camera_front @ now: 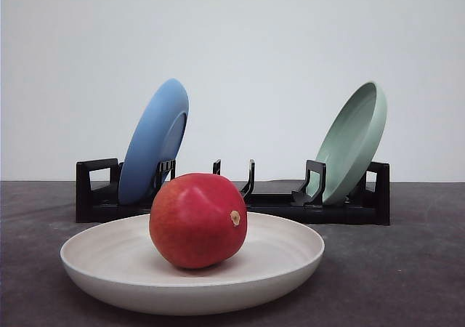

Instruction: Place pomegranate in white plate

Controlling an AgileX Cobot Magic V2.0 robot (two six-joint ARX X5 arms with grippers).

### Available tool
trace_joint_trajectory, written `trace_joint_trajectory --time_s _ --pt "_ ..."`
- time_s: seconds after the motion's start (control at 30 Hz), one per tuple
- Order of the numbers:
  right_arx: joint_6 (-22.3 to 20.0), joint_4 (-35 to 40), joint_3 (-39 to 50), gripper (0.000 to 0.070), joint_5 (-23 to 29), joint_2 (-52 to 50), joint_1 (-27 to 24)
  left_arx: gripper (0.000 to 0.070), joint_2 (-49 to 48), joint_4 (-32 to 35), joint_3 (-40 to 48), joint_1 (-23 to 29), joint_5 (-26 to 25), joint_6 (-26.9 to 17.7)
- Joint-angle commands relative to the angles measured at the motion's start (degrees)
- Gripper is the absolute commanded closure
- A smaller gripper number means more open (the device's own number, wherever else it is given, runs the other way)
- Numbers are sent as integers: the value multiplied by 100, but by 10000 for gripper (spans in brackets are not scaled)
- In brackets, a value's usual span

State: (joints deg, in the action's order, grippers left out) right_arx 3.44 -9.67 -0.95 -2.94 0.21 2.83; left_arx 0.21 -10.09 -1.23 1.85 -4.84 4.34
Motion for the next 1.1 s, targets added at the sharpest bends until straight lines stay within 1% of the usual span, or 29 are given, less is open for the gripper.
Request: trace_joint_trajectory --time_s 0.0,1.07 --pt "61 66 31 667 2 0 -7 684 -2 72 55 7 -13 28" --pt "61 66 32 667 1 0 -7 684 -2 74 55 7 -13 28"
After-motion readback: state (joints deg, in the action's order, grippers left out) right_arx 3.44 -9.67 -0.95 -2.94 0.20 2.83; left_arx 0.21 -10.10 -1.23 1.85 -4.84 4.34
